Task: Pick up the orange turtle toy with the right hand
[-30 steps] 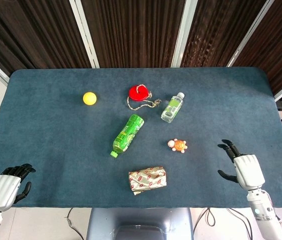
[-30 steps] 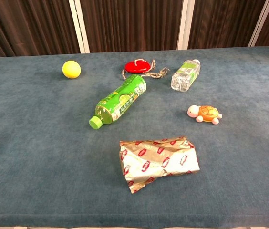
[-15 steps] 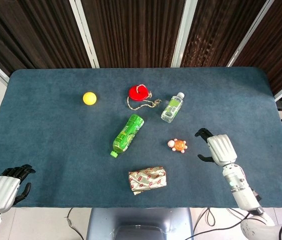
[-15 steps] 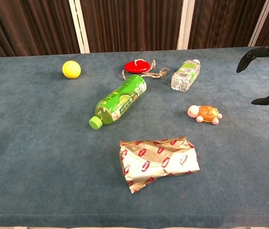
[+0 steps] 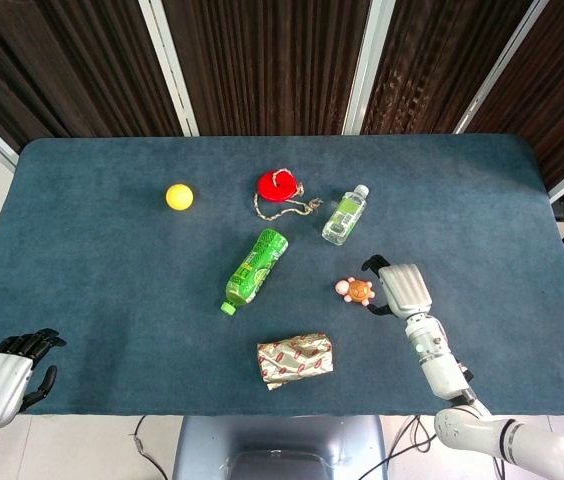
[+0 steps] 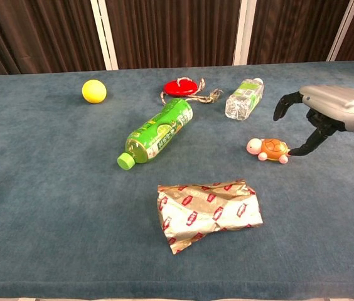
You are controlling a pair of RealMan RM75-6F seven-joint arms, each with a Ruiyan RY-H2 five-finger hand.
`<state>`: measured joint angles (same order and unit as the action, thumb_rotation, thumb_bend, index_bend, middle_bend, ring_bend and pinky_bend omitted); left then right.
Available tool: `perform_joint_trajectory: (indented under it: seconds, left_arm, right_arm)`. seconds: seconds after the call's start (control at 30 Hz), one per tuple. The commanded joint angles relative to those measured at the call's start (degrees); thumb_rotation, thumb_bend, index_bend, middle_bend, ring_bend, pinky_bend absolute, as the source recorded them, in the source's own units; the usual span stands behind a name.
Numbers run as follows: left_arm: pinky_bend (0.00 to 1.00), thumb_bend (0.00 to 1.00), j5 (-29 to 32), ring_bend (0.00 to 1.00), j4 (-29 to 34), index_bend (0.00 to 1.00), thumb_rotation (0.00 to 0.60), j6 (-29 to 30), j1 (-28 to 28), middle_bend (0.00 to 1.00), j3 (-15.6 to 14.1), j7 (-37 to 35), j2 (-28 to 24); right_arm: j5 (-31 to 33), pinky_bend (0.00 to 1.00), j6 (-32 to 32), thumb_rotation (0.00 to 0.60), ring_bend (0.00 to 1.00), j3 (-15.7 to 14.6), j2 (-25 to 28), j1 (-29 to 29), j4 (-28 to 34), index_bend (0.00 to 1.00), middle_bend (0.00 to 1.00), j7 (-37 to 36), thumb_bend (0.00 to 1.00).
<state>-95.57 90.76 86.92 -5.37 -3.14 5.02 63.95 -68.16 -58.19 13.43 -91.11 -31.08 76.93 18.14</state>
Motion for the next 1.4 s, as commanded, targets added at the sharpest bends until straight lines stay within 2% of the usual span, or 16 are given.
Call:
perform_joint_trajectory:
  seconds: [0.03, 0.6, 0.87, 0.93, 1.03, 1.23, 1.4]
  left_arm:
    - [0.37, 0.48, -0.08, 0.33, -0.02, 0.35, 0.6, 0.13, 0.08, 0.27, 0.02, -0.08, 0.03]
    - [0.37, 0.49, 0.79, 0.33, -0.22, 0.35, 0.6, 0.11, 0.22, 0.28, 0.5, -2.15, -0.53]
    - [0.37, 0.49, 1.47, 0.33, -0.07, 0.35, 0.6, 0.08, 0.37, 0.27, 0.77, -2.77, -0.9]
    - [0.38, 0.49, 1.57, 0.33, -0.1, 0.35, 0.6, 0.13, 0.43, 0.27, 0.83, -2.87, -0.93]
    - [0.38, 0.49, 1.7, 0.33, -0.1, 0.35, 0.6, 0.2, 0.54, 0.27, 0.87, -2.99, -0.94]
    - [0.38, 0.48, 1.62, 0.33, 0.0, 0.35, 0.6, 0.26, 0.79, 0.27, 0.7, -2.73, -0.95]
    - [0.38, 0.49, 1.79, 0.33, 0.13, 0.35, 0.6, -0.08, 0.63, 0.27, 0.85, -2.61, -0.97]
  right_arm:
    - [0.31, 1.0, 0.3, 0.6, 0.94, -0.26, -1.59, -1.0, -1.83, 0.49, 0.39, 0.34, 0.24]
    - [2.77, 1.0, 2.24, 0.6, 0.96, 0.03, -10.62, -4.76, -13.07, 0.59, 0.42, -0.6, 0.24]
    - [-0.22, 1.0, 0.85, 0.6, 0.99, -0.64, -13.43, -5.31, -18.58, 0.82, 0.61, -5.03, 0.24]
    - [-1.0, 1.0, 0.3, 0.6, 1.0, -0.98, -13.89, -5.31, -19.78, 0.93, 0.71, -5.42, 0.24]
    - [-1.6, 1.0, -0.16, 0.6, 1.0, -1.39, -14.29, -5.22, -21.05, 1.0, 0.81, -5.34, 0.24]
    - [-3.57, 1.0, -2.84, 0.6, 1.0, -2.07, -14.36, -4.63, -22.1, 1.0, 0.92, -5.1, 0.45]
    - [-5.5, 1.0, -4.97, 0.6, 1.0, -2.68, -13.53, -3.96, -21.66, 1.0, 0.94, -6.08, 0.53]
